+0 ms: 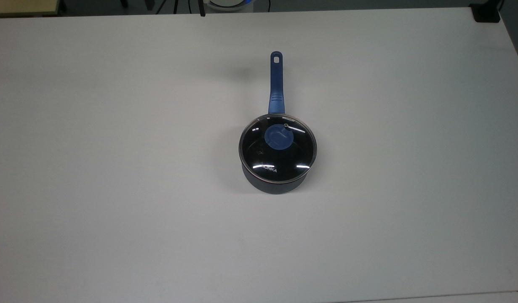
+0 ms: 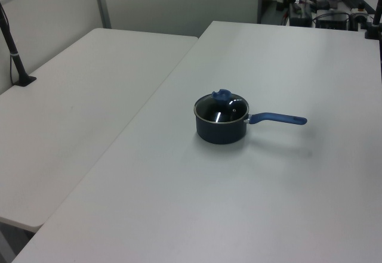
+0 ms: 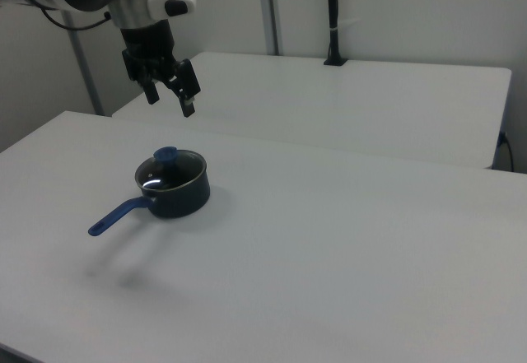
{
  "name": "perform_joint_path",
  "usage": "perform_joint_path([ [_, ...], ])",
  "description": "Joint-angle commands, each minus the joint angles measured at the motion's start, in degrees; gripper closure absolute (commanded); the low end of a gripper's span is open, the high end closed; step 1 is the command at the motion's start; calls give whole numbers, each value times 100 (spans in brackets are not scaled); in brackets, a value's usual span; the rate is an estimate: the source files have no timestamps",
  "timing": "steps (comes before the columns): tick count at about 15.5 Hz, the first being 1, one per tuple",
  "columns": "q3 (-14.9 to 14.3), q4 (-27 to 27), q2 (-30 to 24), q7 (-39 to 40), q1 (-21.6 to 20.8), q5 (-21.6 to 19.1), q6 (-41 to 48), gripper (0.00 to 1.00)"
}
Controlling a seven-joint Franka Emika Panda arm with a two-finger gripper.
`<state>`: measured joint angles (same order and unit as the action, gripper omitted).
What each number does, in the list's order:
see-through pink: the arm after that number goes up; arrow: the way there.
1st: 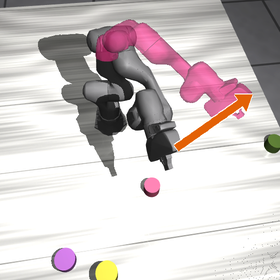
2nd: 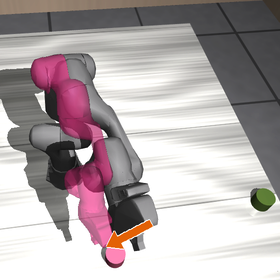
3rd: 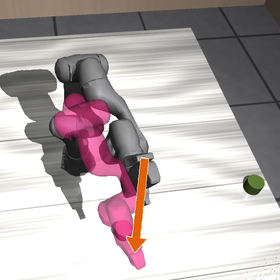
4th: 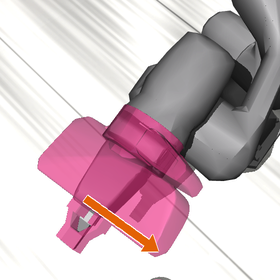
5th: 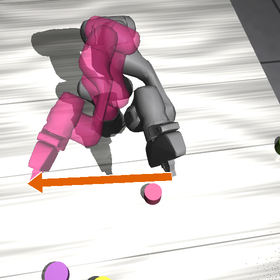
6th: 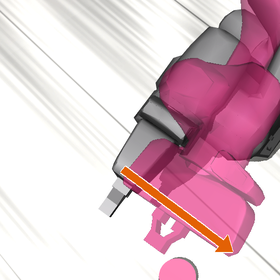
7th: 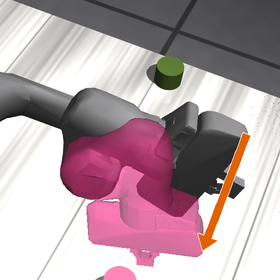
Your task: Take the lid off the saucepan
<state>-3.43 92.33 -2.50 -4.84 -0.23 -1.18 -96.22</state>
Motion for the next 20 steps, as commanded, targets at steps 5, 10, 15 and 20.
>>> perform_joint_path([
  [5,53,-30,548,-620,-293,75,-396,0],
  [10,589,-356,1471,-2309,-416,267,-1292,0],
  [15,651,-444,2025,-3231,-829,829,-1828,0],
  [20,651,-479,2403,-3971,-944,866,-2208,0],
])
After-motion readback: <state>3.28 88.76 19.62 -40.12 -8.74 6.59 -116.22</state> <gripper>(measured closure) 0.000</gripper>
